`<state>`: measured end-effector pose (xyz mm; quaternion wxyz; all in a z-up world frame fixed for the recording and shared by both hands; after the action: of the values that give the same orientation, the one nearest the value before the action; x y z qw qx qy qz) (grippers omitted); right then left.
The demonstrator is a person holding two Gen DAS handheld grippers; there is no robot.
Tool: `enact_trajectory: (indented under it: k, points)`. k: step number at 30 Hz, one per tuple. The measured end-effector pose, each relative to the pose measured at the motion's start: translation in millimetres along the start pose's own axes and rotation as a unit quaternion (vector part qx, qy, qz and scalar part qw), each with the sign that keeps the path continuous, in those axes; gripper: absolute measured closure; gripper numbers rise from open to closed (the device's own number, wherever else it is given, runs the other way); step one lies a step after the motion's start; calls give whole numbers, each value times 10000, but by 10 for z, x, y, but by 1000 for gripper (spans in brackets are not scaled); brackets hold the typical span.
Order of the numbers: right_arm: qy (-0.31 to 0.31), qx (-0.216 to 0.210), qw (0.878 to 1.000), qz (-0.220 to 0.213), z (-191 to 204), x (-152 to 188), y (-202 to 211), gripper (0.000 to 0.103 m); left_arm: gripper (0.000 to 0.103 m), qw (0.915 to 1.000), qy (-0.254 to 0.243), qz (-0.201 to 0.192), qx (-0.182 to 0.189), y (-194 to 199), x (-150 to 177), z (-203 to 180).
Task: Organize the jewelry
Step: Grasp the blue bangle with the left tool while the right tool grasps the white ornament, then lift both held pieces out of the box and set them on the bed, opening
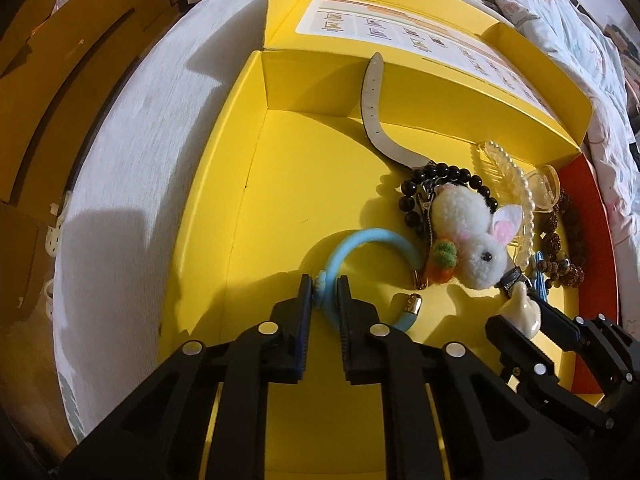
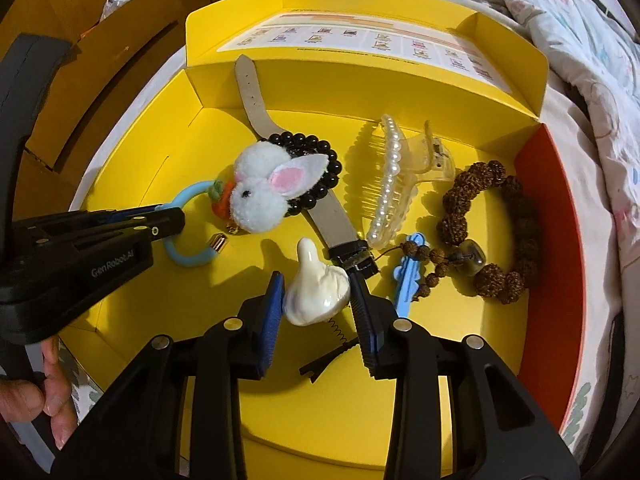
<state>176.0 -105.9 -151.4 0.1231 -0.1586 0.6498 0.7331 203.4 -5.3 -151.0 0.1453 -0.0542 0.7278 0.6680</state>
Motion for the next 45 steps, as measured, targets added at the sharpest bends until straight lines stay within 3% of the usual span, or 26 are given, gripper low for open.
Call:
enact_trajectory:
  k: [23, 34, 45]
  points:
    - [-152, -405, 9976, -533, -20, -14, 787, 68, 91, 9978, 259, -562, 234, 702, 3, 200]
    - [140, -477, 9977, -454, 185, 536, 1234, 68, 91, 9962, 158, -783, 347, 1217, 528, 303]
    - [144, -623, 9979, -20, 281, 1297, 1205, 68, 91, 9971, 346, -659, 183, 1315, 1235, 642]
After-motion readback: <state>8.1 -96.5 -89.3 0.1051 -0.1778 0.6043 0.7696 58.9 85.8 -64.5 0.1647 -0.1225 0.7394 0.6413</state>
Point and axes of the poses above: each gripper's, at about its wrist camera, not at the fingertips, and y roughly against the way its jaws point, z to its left, x to its underside, the point moved 5 cm from there along -y, roughly the way its jaws point, and after that the axes turned 3 degrees about -x, right-handed, at the moved point
